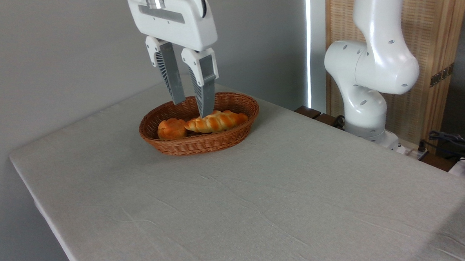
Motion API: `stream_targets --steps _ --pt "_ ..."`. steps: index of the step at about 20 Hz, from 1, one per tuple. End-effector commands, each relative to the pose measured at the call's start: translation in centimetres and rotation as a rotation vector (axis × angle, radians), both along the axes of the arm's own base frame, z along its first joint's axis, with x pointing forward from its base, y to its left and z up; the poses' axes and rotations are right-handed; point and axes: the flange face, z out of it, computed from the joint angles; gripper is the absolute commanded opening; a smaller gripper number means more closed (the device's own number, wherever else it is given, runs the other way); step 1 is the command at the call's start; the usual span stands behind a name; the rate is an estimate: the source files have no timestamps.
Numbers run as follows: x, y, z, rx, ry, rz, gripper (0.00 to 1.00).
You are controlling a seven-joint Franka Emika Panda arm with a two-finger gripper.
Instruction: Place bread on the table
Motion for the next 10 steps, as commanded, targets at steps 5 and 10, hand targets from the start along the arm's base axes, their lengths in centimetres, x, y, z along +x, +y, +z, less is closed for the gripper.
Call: stream_targets --steps 5,10 --pt "-0.19 0.10 0.80 -0.009 -0.035 -0.004 1.00" --pt "0.08 0.00 0.75 -0.009 -0.033 -0.003 1.00"
